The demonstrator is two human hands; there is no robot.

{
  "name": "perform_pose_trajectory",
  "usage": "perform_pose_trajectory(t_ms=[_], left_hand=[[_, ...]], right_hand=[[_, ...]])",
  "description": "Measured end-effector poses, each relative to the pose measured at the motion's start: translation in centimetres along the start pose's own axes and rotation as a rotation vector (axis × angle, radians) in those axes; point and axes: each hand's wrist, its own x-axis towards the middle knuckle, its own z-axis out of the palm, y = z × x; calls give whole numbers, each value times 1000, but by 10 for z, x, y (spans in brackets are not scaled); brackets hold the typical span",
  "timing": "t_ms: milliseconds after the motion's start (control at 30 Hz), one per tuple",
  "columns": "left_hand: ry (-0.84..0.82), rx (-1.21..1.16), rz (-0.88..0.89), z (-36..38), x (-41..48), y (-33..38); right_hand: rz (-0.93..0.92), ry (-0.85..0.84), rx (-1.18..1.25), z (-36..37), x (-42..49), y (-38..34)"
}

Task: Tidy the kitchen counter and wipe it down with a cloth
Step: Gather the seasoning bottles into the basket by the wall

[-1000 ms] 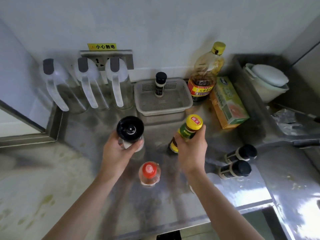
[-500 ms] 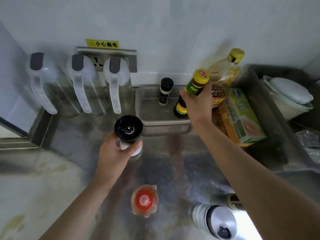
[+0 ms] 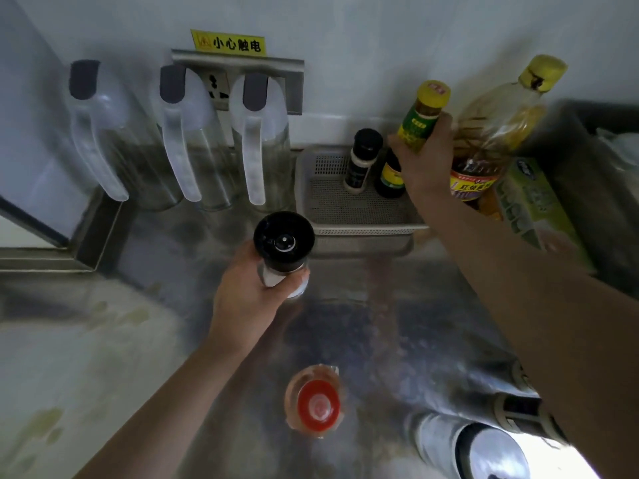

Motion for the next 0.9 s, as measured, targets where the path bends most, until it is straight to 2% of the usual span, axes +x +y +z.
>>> perform_pose_trajectory(t_ms=[133, 233, 367, 433, 567, 700, 900], left_hand=[[7, 56, 39, -7, -1, 17], [-47, 16, 112, -14, 10, 49], [-26, 37, 219, 4, 44, 90], [6, 27, 219, 21, 62, 90], [58, 37, 157, 50, 94, 73], [59, -10, 24, 63, 119, 61], [35, -5, 46, 81, 138, 52]], right_hand=[[88, -115, 10, -4, -8, 15], [75, -188, -3, -10, -8, 24], [69, -190, -64, -16, -12, 28], [51, -185, -118, -15, -19, 30], [49, -278, -167, -11, -33, 30], [-14, -160, -200, -10, -48, 28], [-44, -115, -248, -2, -55, 29]])
